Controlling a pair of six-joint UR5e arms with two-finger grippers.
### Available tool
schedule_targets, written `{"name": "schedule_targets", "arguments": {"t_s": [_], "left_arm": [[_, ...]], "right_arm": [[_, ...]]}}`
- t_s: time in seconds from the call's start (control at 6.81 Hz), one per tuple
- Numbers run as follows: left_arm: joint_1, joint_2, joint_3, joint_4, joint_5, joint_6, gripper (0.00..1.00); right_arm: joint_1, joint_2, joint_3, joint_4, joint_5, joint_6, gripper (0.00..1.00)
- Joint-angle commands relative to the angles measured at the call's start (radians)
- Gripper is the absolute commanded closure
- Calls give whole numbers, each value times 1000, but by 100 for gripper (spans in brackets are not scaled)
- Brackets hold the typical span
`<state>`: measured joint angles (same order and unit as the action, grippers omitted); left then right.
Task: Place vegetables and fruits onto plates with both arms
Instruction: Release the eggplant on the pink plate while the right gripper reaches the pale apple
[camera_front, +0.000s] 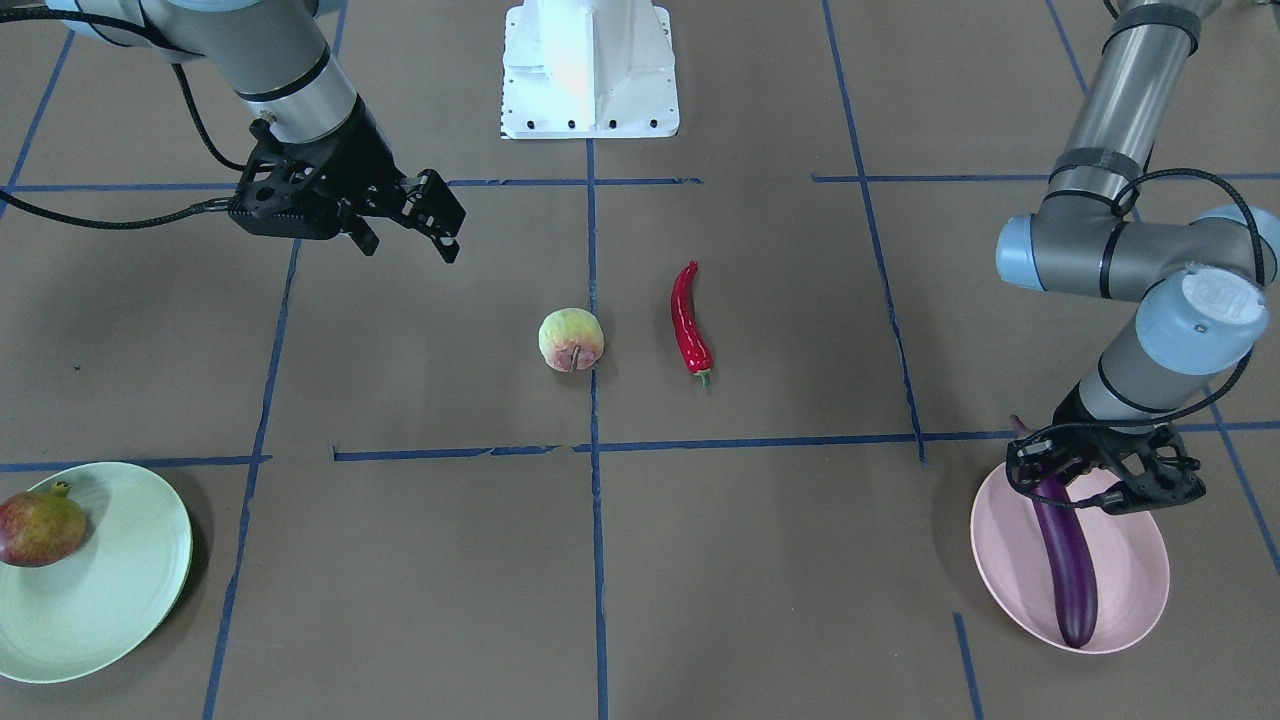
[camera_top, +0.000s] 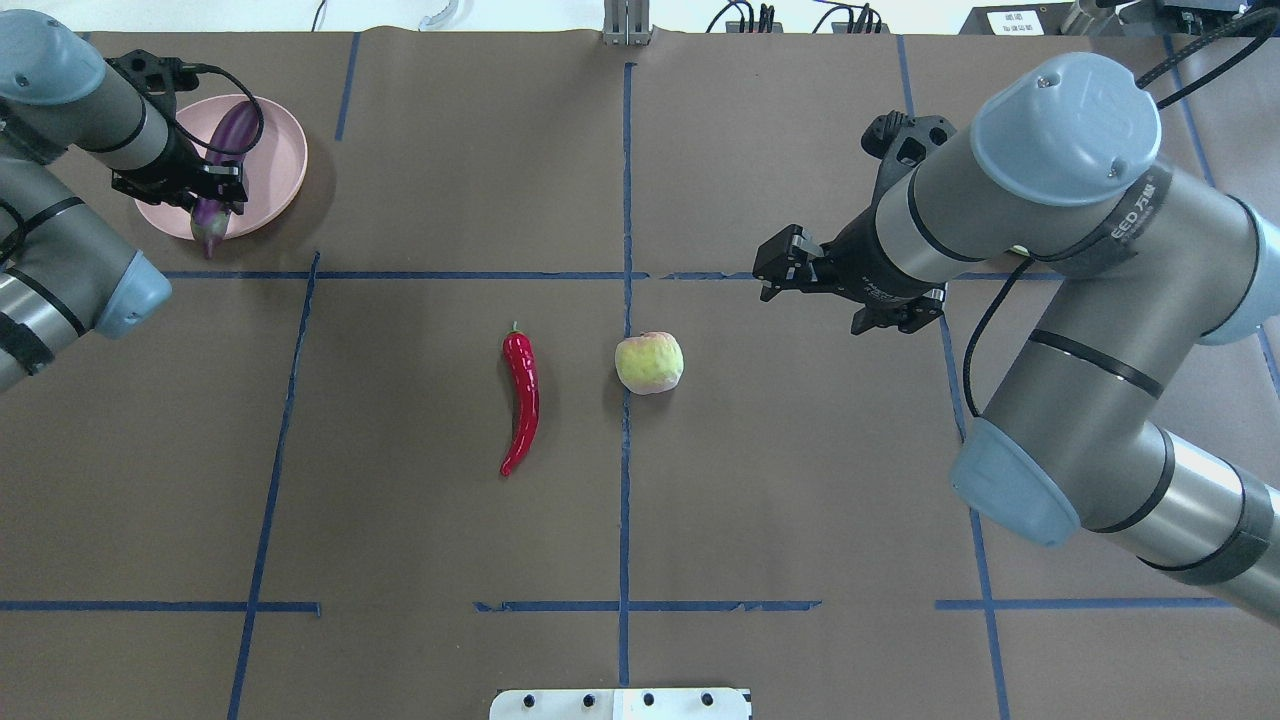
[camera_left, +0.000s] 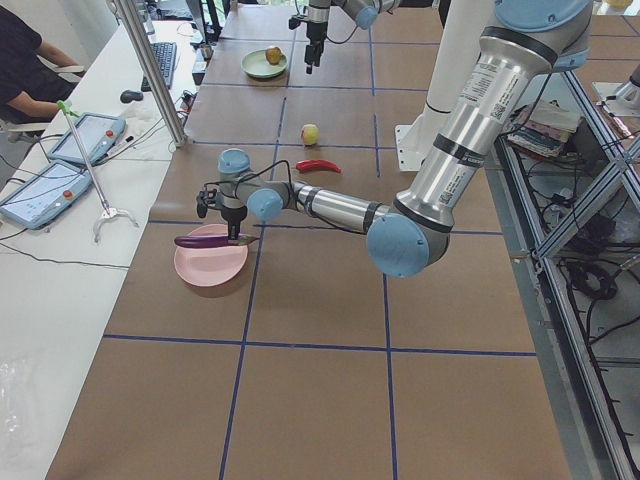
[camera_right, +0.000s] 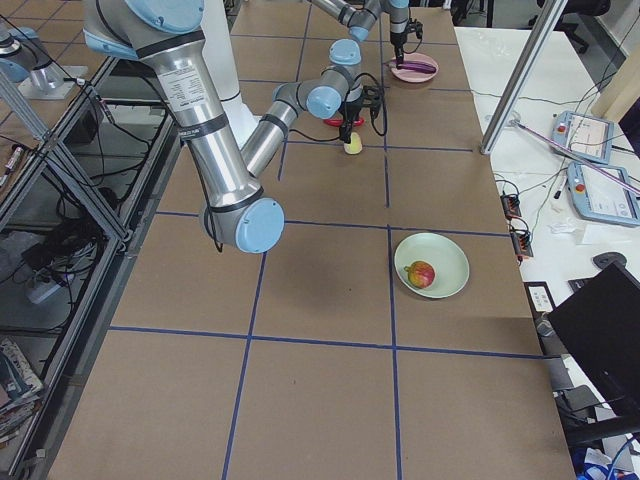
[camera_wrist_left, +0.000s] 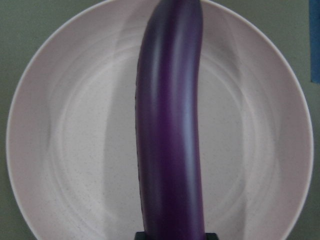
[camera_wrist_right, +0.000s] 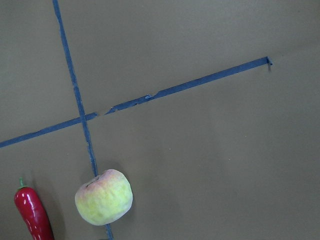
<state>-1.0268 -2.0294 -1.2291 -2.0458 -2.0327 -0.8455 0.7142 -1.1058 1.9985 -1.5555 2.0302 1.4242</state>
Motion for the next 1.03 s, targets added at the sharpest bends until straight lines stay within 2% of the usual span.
{"name": "schedule_targets", "arguments": {"t_s": [0.0,0.29,0.44,0.73,0.88], "left_arm": [[-28,0,5,-27,-50,0,0],[-132,0,-57,-17,-269,-15,0],[-131,6,-107,-17,-277,-80,0],[-127,5,-159,-19,-277,-197,0],[-124,1,-174,-20,-276,-248,0]], "right_arm": [[-39,7,-10,0,-34,10,0],[-157,71,-108,5,-179,106,0],[-212,116,-175,5,-256,131,0],[-237,237,-332,12,-301,162,0],[-239,262,-369,23,-303,141,0]]}}
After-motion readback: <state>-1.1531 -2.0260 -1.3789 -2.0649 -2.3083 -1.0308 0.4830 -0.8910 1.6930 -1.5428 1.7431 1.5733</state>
